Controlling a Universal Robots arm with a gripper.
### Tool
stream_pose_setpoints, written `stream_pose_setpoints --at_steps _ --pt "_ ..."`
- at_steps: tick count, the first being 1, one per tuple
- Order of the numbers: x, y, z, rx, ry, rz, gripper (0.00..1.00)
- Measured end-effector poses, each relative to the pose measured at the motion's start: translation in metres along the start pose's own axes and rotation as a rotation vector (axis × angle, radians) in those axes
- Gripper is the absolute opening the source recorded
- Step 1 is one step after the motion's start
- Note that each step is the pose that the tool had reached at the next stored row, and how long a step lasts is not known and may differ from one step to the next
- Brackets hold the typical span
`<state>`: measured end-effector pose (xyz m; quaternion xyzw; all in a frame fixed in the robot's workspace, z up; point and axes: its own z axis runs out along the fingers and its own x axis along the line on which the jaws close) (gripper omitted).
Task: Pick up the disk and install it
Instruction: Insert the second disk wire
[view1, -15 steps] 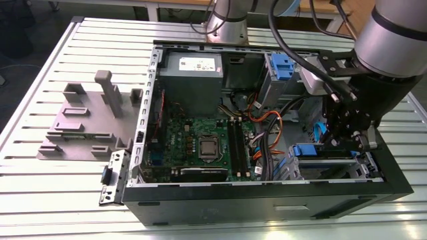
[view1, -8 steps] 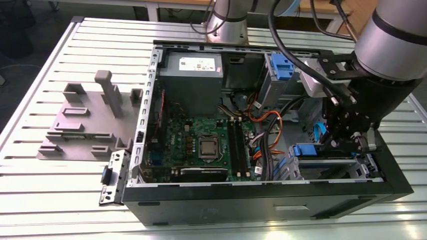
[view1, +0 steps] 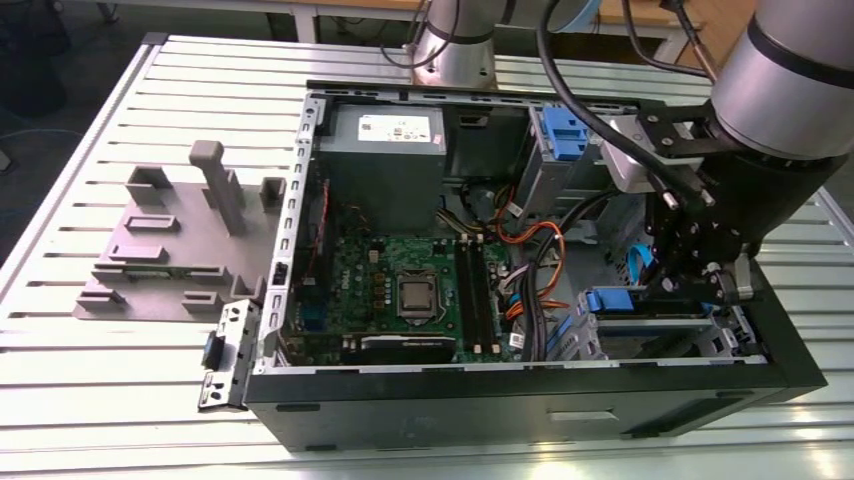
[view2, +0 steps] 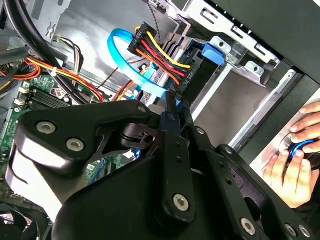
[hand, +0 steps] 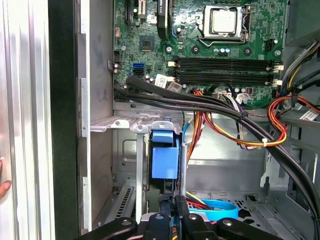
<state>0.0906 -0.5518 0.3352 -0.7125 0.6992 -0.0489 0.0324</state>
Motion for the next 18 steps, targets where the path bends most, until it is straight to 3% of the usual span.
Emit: stream_pose_setpoints --at_steps 1,5,8,10,12,18 --pt "0.0001 0.0000 -0.0001 0.0000 -0.0011 0.000 0.16" --pt "0.0024 0.0001 0.0000 0.0003 -0.0155 0.002 0.16" --pt "0.0039 0.0001 0.0000 0.0005 -0.0323 0.005 0.16" --pt "0.0051 0.0001 0.0001 0.0007 -0.0402 0.007 0.16" --pt "0.0066 0.0002 0.0002 0.0007 -0.0433 0.008 0.16" --pt "0.0081 0.0003 0.0014 0.0007 -0.0434 0.008 0.16"
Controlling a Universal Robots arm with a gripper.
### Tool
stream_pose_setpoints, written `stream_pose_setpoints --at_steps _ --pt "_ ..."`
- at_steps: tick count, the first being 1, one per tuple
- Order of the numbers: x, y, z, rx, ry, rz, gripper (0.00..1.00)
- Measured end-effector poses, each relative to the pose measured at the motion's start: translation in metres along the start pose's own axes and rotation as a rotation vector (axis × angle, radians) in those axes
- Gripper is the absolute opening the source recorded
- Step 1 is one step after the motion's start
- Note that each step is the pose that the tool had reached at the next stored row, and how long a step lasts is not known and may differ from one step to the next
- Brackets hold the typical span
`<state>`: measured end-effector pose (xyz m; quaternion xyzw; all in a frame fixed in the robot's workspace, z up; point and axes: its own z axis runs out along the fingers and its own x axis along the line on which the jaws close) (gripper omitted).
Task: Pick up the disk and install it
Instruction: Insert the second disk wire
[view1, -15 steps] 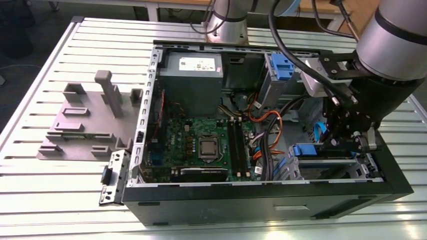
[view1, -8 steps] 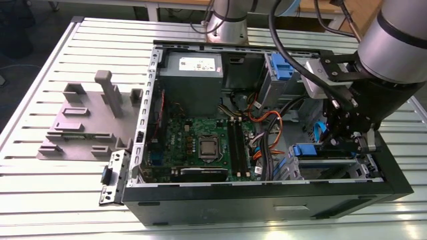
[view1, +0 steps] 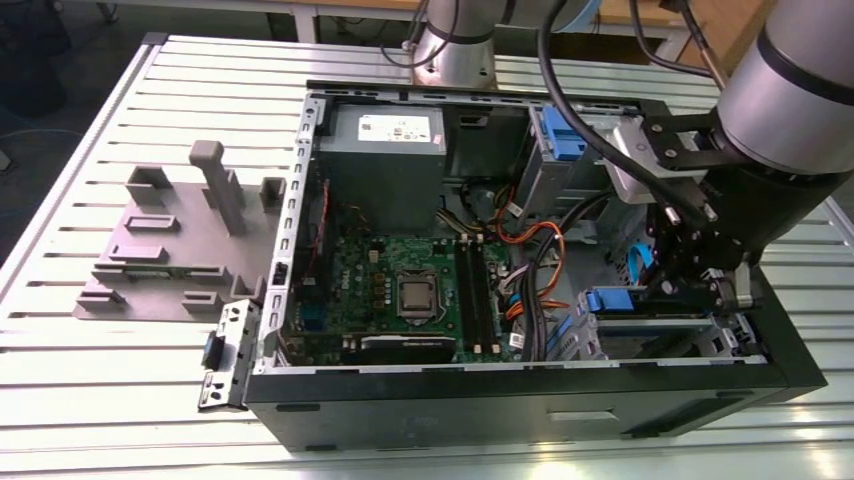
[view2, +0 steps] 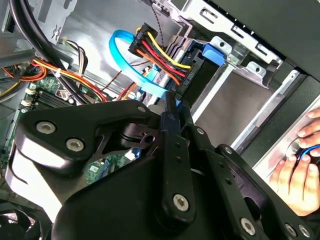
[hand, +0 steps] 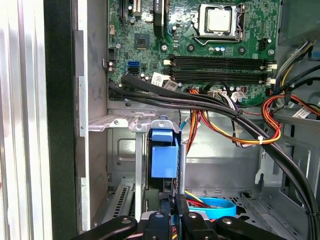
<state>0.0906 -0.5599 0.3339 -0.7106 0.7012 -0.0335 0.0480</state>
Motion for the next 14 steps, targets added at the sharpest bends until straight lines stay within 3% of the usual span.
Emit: stream_pose_setpoints --at_steps 14 --pt "0.0002 0.0001 0.0005 0.0001 -0.0010 0.000 0.16"
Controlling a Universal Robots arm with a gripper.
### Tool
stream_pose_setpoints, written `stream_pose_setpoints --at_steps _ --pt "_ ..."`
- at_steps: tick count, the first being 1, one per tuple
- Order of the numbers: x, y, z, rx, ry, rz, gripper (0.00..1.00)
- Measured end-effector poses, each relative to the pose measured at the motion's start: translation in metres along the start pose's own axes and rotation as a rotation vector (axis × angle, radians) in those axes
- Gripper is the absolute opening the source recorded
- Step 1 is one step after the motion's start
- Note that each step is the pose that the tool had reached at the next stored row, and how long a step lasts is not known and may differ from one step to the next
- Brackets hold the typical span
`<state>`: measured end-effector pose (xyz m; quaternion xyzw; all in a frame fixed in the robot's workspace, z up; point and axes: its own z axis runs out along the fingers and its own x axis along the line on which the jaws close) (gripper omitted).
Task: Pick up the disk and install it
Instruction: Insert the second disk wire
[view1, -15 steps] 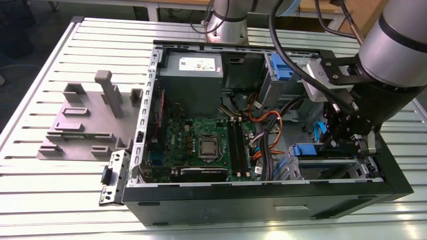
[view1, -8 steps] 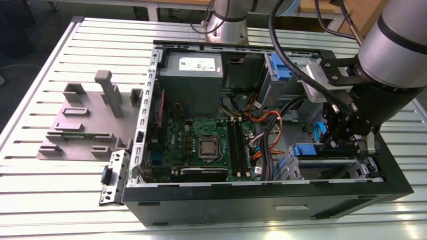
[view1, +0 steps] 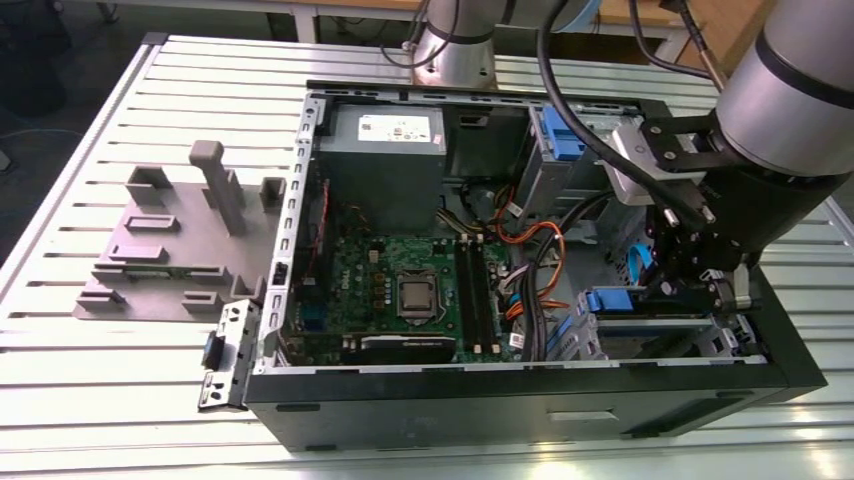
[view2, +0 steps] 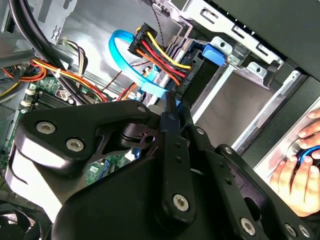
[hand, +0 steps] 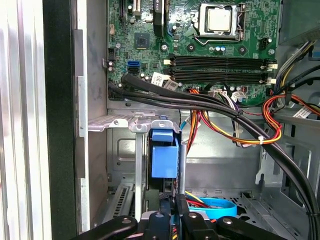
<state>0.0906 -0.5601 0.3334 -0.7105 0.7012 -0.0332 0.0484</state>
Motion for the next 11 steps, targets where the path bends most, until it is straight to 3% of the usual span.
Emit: stream_pose_setpoints --at_steps 5,8,11 --pt "0.0000 -0.0002 -0.0016 -0.0001 -0.0010 0.000 0.16" --pt "0.0000 -0.0002 -0.0018 0.0000 -0.0064 0.001 0.16" --pt "0.0014 -0.0002 -0.0017 0.0002 -0.0165 0.002 0.16"
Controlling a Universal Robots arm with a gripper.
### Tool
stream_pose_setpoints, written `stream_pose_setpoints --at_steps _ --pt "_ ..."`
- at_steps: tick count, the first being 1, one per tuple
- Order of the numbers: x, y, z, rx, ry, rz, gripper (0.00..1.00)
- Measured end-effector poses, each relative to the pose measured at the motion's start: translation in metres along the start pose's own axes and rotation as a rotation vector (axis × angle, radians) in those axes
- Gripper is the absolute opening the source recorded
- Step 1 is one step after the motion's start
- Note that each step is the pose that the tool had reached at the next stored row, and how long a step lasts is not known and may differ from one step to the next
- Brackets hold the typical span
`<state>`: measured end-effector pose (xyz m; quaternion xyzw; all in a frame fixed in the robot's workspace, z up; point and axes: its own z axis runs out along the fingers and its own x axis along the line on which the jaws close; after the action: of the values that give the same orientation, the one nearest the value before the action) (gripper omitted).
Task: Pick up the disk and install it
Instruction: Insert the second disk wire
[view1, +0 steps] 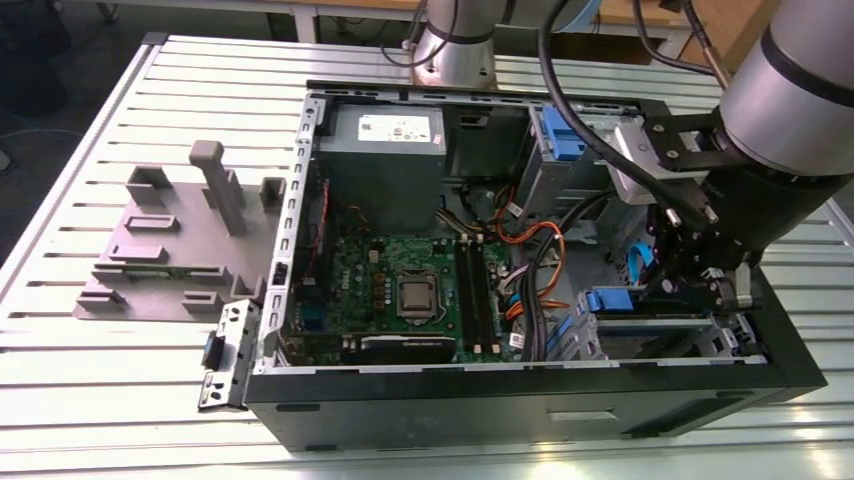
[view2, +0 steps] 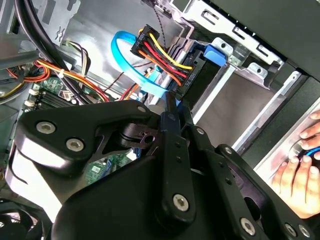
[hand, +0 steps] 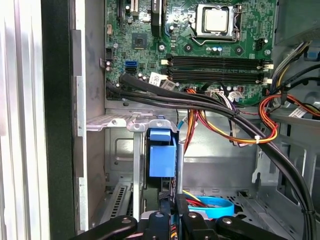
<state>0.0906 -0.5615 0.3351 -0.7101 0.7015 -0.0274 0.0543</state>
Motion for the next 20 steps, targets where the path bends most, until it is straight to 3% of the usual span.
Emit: stream_pose_setpoints --at_steps 7,12,20 --pt "0.0046 0.0000 -0.0002 0.0007 -0.0284 0.010 0.16" --pt "0.0092 0.0000 -0.0004 0.0012 -0.0448 0.019 0.16" --pt "0.0098 0.0001 0.0004 0.0015 -0.0519 0.023 0.16"
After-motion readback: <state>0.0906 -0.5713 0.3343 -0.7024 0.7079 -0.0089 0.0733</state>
